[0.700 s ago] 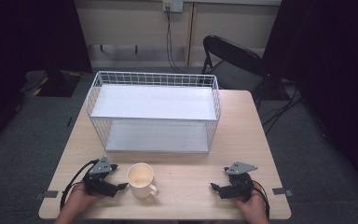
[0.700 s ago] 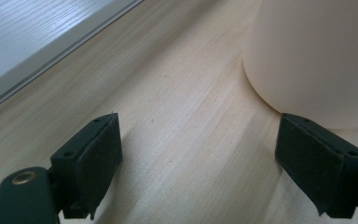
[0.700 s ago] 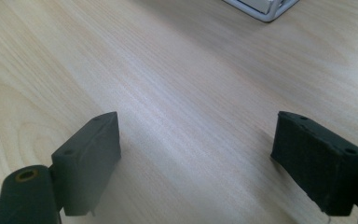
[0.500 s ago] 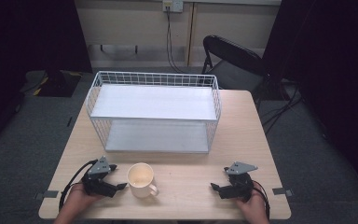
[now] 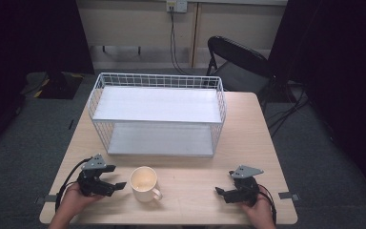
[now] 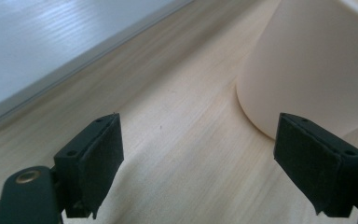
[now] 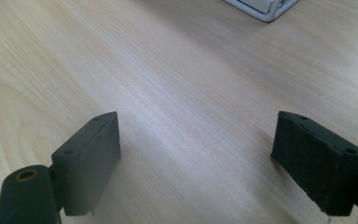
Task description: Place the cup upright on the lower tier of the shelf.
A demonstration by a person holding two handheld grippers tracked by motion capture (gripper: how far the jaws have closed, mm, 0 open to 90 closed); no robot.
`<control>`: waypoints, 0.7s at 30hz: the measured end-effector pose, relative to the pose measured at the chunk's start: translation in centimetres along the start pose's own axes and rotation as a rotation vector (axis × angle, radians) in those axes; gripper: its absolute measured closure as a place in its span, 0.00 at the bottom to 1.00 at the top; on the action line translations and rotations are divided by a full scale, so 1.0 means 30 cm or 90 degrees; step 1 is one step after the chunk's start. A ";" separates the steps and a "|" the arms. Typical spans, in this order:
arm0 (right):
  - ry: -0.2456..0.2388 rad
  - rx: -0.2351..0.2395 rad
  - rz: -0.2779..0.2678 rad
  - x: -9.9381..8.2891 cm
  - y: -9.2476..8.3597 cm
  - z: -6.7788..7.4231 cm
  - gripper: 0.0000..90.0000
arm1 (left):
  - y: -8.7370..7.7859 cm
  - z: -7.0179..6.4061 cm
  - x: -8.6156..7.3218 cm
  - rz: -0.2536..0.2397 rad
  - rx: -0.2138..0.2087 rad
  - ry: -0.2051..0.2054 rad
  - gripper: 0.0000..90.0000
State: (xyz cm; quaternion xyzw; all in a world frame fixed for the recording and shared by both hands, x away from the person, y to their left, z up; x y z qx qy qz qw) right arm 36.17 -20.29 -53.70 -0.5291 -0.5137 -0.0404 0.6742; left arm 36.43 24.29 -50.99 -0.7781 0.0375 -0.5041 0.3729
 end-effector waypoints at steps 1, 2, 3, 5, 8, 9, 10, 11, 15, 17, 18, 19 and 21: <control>0.000 0.000 0.000 0.000 0.000 0.000 0.16 | -0.006 0.000 0.004 -0.002 0.002 -0.002 0.17; 0.000 0.000 0.000 0.000 0.000 0.000 0.16 | -0.011 -0.001 0.009 -0.006 0.002 -0.001 0.17; 0.000 0.000 0.000 0.000 0.000 0.000 0.16 | -0.011 -0.001 0.009 -0.006 0.002 -0.001 0.17; 0.000 0.000 0.000 0.000 0.000 0.000 0.16 | -0.024 -0.004 0.020 -0.014 0.007 0.002 0.17; 0.000 0.000 0.000 0.000 0.000 0.000 0.16 | -0.044 -0.006 0.037 -0.019 0.017 -0.005 0.17; 0.000 0.000 0.000 0.000 0.000 0.000 0.16 | -0.049 -0.006 0.040 -0.021 0.018 -0.005 0.17; 0.000 0.000 0.000 0.000 0.000 0.000 0.16 | -0.055 -0.007 0.044 -0.022 0.018 -0.006 0.17; 0.000 0.000 0.000 0.000 0.000 0.000 0.16 | -0.061 -0.007 0.047 -0.020 0.015 -0.006 0.17; 0.000 0.000 0.000 0.000 0.000 0.000 0.16 | -0.073 -0.004 0.057 -0.014 0.001 -0.056 0.18; 0.000 0.000 0.000 0.000 0.000 0.000 0.16 | -0.074 -0.001 0.059 -0.013 0.007 -0.061 0.18; 0.000 0.000 0.000 0.000 0.000 0.000 0.16 | -0.078 -0.001 0.062 -0.012 0.014 -0.056 0.18; 0.000 0.000 0.000 0.000 0.000 0.000 0.16 | -0.078 -0.001 0.062 -0.012 0.014 -0.056 0.18; 0.000 0.000 0.000 0.000 0.000 0.000 0.16 | -0.084 -0.003 0.065 -0.011 0.016 -0.049 0.18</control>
Point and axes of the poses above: each handheld gripper's, and its own axes: y roughly forward along the jaws, x roughly out of its top, z roughly to its left, the point moved 5 cm from there along y, roughly forward along the jaws, and after that the axes turned 7 degrees about -x, right-handed, at the moved point
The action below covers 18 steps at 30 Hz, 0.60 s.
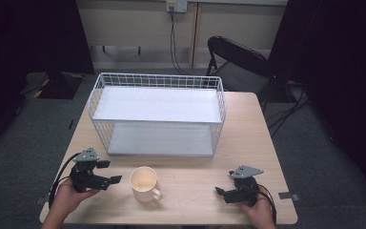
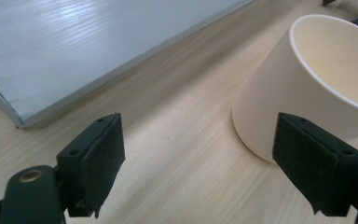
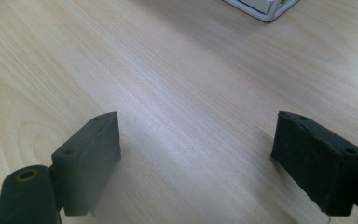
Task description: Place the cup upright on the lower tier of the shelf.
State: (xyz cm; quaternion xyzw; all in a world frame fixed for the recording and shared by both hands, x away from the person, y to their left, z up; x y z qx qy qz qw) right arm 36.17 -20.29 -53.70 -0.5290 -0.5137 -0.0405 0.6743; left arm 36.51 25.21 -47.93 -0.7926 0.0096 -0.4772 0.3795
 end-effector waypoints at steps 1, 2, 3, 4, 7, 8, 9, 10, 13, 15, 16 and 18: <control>0.000 0.000 0.000 0.000 0.000 0.000 0.16 | -0.002 0.000 0.002 0.000 0.003 0.002 0.18; 0.000 0.000 0.000 0.000 0.000 0.000 0.16 | -0.004 -0.002 0.004 -0.002 0.003 0.002 0.18; 0.000 0.000 0.000 0.000 0.000 0.000 0.16 | -0.005 -0.004 0.006 -0.005 0.004 0.003 0.18; 0.000 0.000 0.000 0.000 0.000 0.000 0.16 | -0.007 -0.005 0.009 -0.008 0.007 0.006 0.18; 0.000 0.000 0.000 0.000 0.000 0.000 0.16 | -0.012 -0.012 0.019 -0.013 0.010 0.012 0.19; 0.000 0.000 0.000 0.000 0.000 0.000 0.16 | -0.014 -0.015 0.023 -0.015 0.011 0.014 0.19; 0.000 0.000 0.000 0.000 0.000 0.000 0.16 | -0.017 -0.018 0.026 -0.016 0.010 0.017 0.19; 0.000 0.000 0.000 0.000 0.000 0.000 0.16 | -0.019 -0.022 0.030 -0.019 0.009 0.017 0.19; 0.000 0.000 0.000 0.000 0.000 0.000 0.16 | -0.026 -0.028 0.041 -0.023 0.013 0.025 0.20; 0.000 0.000 0.000 0.000 0.000 0.000 0.16 | -0.028 -0.031 0.045 -0.025 0.012 0.025 0.20; 0.000 0.000 0.000 0.000 0.000 0.000 0.16 | -0.029 -0.032 0.049 -0.025 0.016 0.028 0.20; 0.000 0.000 0.000 0.000 0.000 0.000 0.16 | -0.035 -0.037 0.054 -0.028 0.010 0.026 0.23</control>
Point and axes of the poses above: each handheld gripper's, and its own axes: y roughly forward along the jaws, x roughly out of its top, z roughly to its left, the point moved 5 cm from there along y, roughly forward along the jaws, and after that the axes turned 7 degrees about -x, right-handed, at the moved point
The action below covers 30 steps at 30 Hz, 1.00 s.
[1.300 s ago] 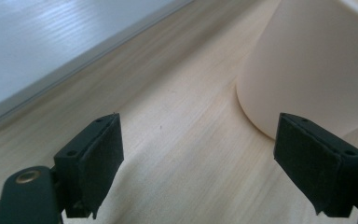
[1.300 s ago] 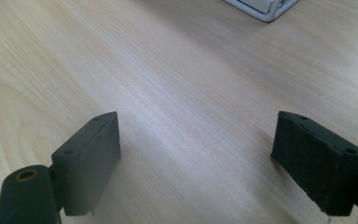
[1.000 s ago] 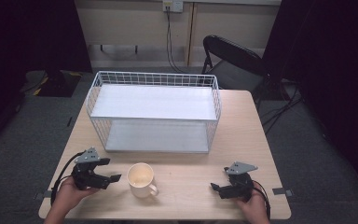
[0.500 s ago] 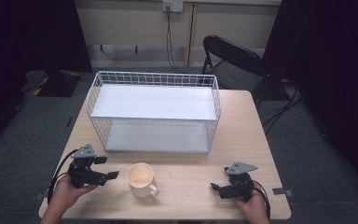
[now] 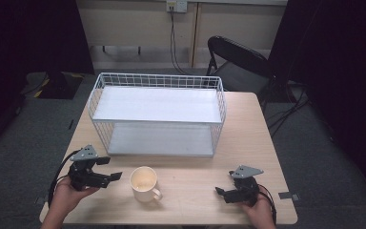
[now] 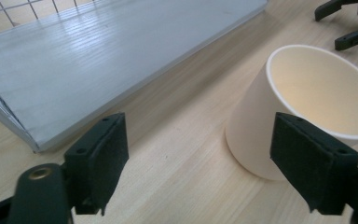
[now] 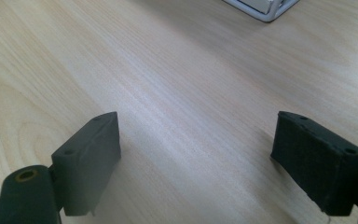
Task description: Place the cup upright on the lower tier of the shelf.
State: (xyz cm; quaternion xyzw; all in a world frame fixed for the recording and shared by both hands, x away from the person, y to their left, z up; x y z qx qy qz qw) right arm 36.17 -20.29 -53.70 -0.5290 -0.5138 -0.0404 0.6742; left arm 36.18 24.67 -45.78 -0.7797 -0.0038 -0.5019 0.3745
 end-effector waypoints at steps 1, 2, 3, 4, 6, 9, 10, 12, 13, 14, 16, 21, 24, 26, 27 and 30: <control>0.000 0.000 0.000 0.000 0.000 0.000 0.16 | -0.002 0.000 0.002 -0.003 0.004 0.007 0.24; 0.000 0.000 0.000 0.000 0.000 0.000 0.16 | -0.005 -0.001 0.004 -0.001 0.006 0.011 0.24; 0.000 0.000 0.000 0.000 0.000 0.000 0.16 | -0.007 -0.001 0.007 -0.004 0.008 0.009 0.24; 0.000 0.000 0.000 0.000 0.000 0.000 0.16 | -0.010 -0.003 0.009 -0.006 0.007 0.011 0.25; 0.000 0.000 0.000 0.000 0.000 0.000 0.16 | -0.012 -0.004 0.012 -0.013 0.008 0.013 0.25; 0.000 0.000 0.000 0.000 0.000 0.000 0.16 | -0.026 -0.009 0.025 -0.024 0.008 0.015 0.25; 0.000 0.000 0.000 0.000 0.000 0.000 0.16 | -0.026 -0.009 0.025 -0.024 0.008 0.015 0.25; 0.000 0.000 0.000 0.000 0.000 0.000 0.16 | -0.029 -0.013 0.034 -0.037 0.011 0.013 0.25; 0.000 0.000 0.000 0.000 0.000 0.000 0.16 | -0.033 -0.016 0.041 -0.040 0.013 0.012 0.25; 0.000 0.000 0.000 0.000 0.000 0.000 0.16 | -0.033 -0.017 0.044 -0.038 0.017 0.014 0.25; 0.000 0.000 0.000 0.000 0.000 0.000 0.16 | -0.031 -0.022 0.049 -0.040 0.017 0.014 0.25; 0.000 0.000 0.000 0.000 0.000 0.000 0.16 | -0.024 -0.037 0.059 -0.031 0.012 0.018 0.25; 0.001 0.000 0.000 0.000 0.000 0.000 0.16 | -0.019 -0.050 0.068 -0.026 0.004 0.020 0.25; 0.000 0.000 0.000 0.000 0.000 0.000 0.16 | -0.015 -0.057 0.074 -0.022 -0.002 0.021 0.25; 0.001 0.000 0.000 0.000 0.000 0.000 0.16 | -0.014 -0.061 0.076 -0.021 -0.004 0.023 0.25; 0.000 0.000 0.000 0.000 0.000 0.000 0.16 | -0.009 -0.070 0.081 -0.020 -0.006 0.024 0.25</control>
Point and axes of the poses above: each handheld gripper's, and its own axes: y roughly forward along the jaws, x roughly out of its top, z roughly to its left, the point moved 5 cm from there along y, roughly forward along the jaws, and after that the axes turned 7 degrees about -x, right-handed, at the moved point
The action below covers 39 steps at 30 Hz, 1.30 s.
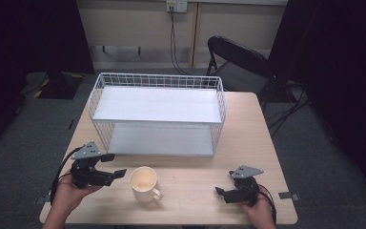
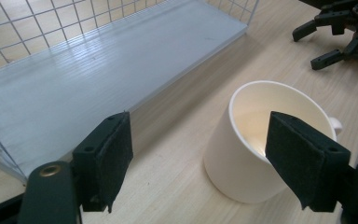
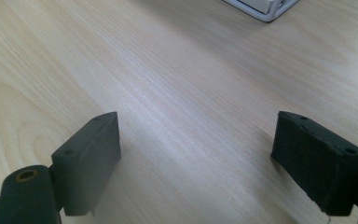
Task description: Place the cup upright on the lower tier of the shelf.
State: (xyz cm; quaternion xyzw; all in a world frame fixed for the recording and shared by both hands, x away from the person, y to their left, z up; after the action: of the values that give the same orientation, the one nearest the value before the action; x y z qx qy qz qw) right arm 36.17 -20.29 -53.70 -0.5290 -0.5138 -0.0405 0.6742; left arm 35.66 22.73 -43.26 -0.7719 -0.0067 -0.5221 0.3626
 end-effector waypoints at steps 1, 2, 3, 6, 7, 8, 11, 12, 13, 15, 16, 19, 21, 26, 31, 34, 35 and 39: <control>0.000 0.000 0.000 0.000 0.000 0.000 0.16 | 0.003 -0.004 0.004 0.001 0.000 0.003 0.25; 0.000 0.000 0.000 0.000 0.000 0.000 0.16 | 0.005 -0.008 0.007 0.004 -0.001 0.006 0.25; 0.000 0.000 0.000 0.000 0.000 0.000 0.16 | 0.007 -0.011 0.008 0.007 -0.002 0.007 0.26; 0.000 0.000 0.000 0.000 0.000 0.000 0.16 | 0.013 -0.020 0.017 0.014 -0.005 0.013 0.26; 0.000 0.000 0.000 0.000 0.000 0.000 0.16 | 0.015 -0.024 0.020 0.011 -0.007 0.012 0.27; 0.001 0.000 0.000 0.000 0.000 0.000 0.16 | 0.015 -0.024 0.020 0.011 -0.007 0.012 0.27; 0.000 0.000 0.000 0.000 0.000 0.000 0.16 | 0.020 -0.033 0.028 0.015 -0.012 0.016 0.28; 0.000 0.000 0.000 0.000 0.000 0.000 0.16 | 0.023 -0.037 0.031 0.012 -0.012 0.014 0.28; 0.000 0.000 0.000 0.000 0.000 0.000 0.16 | 0.025 -0.040 0.032 0.014 -0.017 0.014 0.29; 0.000 0.000 0.000 0.000 0.000 0.000 0.16 | 0.031 -0.044 0.037 0.018 -0.018 0.017 0.29; 0.000 0.000 0.000 0.000 0.000 0.000 0.16 | 0.034 -0.049 0.037 0.017 -0.024 0.012 0.29; 0.000 0.000 0.000 0.000 0.000 0.000 0.16 | 0.048 -0.059 0.038 0.023 -0.029 0.015 0.30; 0.000 0.000 0.000 0.000 0.000 0.000 0.16 | 0.052 -0.059 0.038 0.028 -0.025 0.025 0.30; 0.000 0.000 0.000 0.000 0.000 0.000 0.16 | 0.081 -0.065 0.028 0.045 -0.028 0.023 0.32; 0.000 0.000 0.000 0.000 0.000 0.000 0.16 | 0.102 -0.063 0.019 0.053 -0.028 0.020 0.33; 0.000 0.000 0.000 0.000 0.000 0.000 0.16 | 0.118 -0.070 0.018 0.060 -0.032 0.020 0.34; 0.000 0.001 0.000 0.000 0.000 0.000 0.16 | 0.121 -0.072 0.018 0.062 -0.031 0.024 0.35; 0.000 0.000 0.000 0.000 0.000 0.000 0.16 | 0.134 -0.076 0.014 0.068 -0.035 0.023 0.37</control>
State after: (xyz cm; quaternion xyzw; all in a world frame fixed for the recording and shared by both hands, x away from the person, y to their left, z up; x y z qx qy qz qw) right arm 36.17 -20.29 -53.70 -0.5290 -0.5138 -0.0405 0.6742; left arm 35.60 18.31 -44.70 -0.7711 0.0556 -0.5160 0.3690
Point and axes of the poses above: each handheld gripper's, and its own axes: y roughly forward along the jaws, x roughly out of its top, z roughly to its left, the point moved 5 cm from there along y, roughly forward along the jaws, and after that the axes turned 7 degrees about -x, right-handed, at the moved point
